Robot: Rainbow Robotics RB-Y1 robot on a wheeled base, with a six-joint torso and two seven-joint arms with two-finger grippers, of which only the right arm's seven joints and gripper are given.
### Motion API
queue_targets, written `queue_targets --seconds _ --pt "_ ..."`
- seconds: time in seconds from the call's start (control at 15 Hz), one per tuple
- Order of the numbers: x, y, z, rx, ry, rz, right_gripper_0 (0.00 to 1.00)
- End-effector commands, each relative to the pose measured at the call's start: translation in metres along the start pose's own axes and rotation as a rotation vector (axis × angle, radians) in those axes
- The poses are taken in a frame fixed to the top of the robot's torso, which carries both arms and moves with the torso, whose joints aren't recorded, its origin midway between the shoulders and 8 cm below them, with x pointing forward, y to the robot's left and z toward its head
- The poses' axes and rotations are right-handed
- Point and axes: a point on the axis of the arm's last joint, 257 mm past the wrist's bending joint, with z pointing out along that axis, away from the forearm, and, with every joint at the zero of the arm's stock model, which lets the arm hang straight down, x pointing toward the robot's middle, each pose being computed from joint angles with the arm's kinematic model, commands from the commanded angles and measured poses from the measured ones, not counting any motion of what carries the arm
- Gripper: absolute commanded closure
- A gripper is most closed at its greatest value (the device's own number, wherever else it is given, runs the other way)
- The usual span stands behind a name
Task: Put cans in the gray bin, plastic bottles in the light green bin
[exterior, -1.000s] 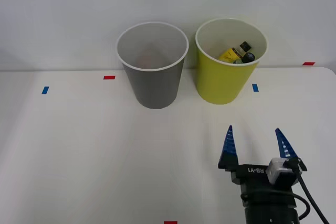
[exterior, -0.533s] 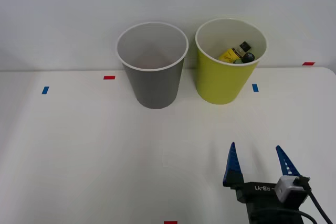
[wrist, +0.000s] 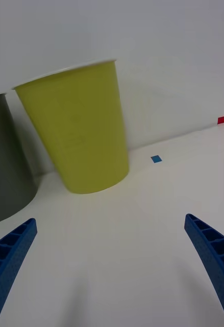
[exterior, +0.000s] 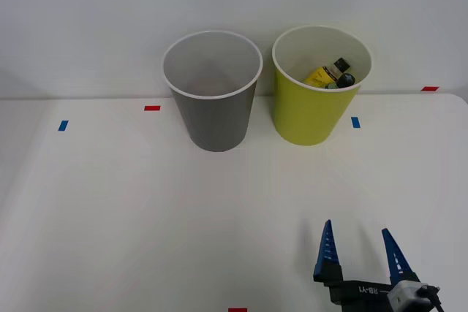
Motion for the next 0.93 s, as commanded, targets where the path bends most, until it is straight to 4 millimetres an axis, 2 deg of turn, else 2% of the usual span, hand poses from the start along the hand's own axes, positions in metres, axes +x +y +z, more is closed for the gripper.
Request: queue_targets --seconds 0.07,0.27,0.47,0.67,0.93 --pt "0.001 -0.019 -0.022 -0.014 0.015 -0.048 0.00" --pt "0.005 -0.016 -0.042 0.005 0.034 -0.047 0.00" --pt "0.001 -0.008 -0.051 0.050 0.013 -0.148 0.00" --pt "0.001 -0.016 -0.063 0.105 0.025 -0.250 0.00" --pt "0.010 -0.023 -0.077 0.135 0.069 -0.218 0.00"
